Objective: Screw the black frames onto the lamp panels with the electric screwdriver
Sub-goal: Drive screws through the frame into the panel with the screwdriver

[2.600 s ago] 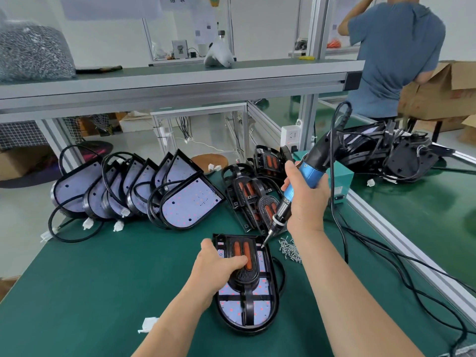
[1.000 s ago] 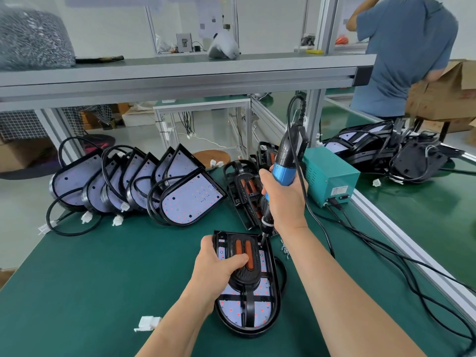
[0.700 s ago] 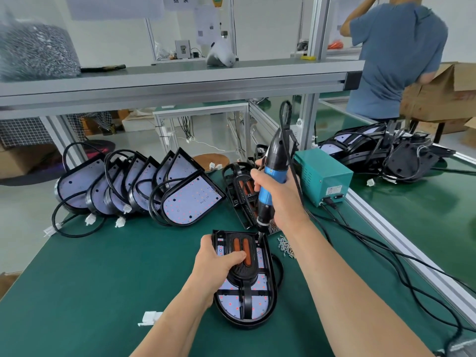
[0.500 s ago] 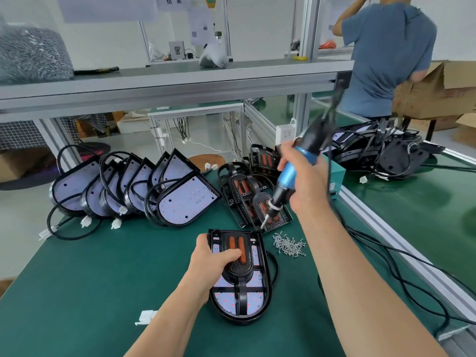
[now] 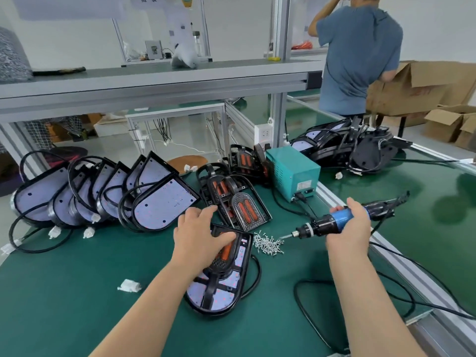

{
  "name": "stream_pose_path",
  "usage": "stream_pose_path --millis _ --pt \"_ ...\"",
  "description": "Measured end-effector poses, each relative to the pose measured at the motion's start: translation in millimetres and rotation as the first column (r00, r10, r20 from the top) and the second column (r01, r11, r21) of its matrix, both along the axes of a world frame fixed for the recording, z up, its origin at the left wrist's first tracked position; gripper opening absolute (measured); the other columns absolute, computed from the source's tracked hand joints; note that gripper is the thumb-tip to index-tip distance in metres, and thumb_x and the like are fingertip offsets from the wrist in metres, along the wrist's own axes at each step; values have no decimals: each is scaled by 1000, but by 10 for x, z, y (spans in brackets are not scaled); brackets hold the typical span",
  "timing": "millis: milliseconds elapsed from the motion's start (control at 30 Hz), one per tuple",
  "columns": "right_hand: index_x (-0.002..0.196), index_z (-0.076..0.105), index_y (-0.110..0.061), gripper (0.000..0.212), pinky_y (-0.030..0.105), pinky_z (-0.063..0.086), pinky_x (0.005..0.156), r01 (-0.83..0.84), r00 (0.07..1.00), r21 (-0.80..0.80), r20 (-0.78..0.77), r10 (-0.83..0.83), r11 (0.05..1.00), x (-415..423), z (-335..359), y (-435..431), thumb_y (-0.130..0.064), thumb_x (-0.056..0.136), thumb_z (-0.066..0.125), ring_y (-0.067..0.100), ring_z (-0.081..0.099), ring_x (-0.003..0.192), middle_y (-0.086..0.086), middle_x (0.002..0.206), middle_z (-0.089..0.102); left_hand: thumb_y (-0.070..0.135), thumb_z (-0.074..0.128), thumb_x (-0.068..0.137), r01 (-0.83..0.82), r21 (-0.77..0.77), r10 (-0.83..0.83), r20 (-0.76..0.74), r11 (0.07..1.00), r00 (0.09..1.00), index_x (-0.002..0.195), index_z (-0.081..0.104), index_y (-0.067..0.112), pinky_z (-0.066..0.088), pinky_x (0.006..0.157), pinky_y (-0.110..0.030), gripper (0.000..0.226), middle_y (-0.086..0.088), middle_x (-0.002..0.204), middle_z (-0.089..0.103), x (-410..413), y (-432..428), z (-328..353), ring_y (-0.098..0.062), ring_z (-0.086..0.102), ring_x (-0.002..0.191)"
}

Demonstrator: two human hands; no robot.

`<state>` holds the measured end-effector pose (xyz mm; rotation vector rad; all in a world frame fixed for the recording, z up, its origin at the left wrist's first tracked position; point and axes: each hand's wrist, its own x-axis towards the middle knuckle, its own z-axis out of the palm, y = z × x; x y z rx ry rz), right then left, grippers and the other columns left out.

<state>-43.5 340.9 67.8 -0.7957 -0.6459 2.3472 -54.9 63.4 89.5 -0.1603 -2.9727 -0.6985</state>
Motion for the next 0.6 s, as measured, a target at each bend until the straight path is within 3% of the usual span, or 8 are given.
stream_pose_path --millis 33,100,233,367,600 --pt "85 58 -21 15 24 55 63 4 1000 -1 0 -4 1000 7 -59 9 -25 90 72 10 65 61 -9 62 63 46 71 85 99 21 -96 -109 995 989 128 63 29 39 103 -41 48 -2 122 55 35 139 8 -27 45 121" --pt "86 59 -20 16 22 55 58 30 999 -7 -27 -30 1000 1 -157 33 -26 91 73 7 66 60 -9 62 65 37 65 90 295 -74 -303 -147 953 942 104 73 32 41 94 -37 17 5 105 62 109 456 -2 -22 50 110" --pt "87 59 -15 16 20 53 54 80 992 23 -97 -77 997 -11 -284 122 -24 94 70 7 64 56 -7 62 65 37 55 97 436 -403 -491 -39 805 870 107 73 32 38 91 -37 21 7 109 66 124 942 -90 -21 49 109" --pt "89 58 -15 16 20 53 54 83 988 35 -135 -78 996 -4 -334 171 -25 96 67 8 63 55 -5 63 65 36 60 95 419 -534 -479 30 734 877 108 72 27 36 88 -38 19 2 110 67 42 1091 -215 -25 50 110" --pt "87 58 -14 15 20 54 56 92 982 30 -166 -86 995 -18 -327 167 -22 94 69 8 63 53 -5 61 64 43 63 92 357 -479 -393 28 802 919 110 67 26 34 95 -38 25 2 112 66 -42 1067 -364 -24 50 111"
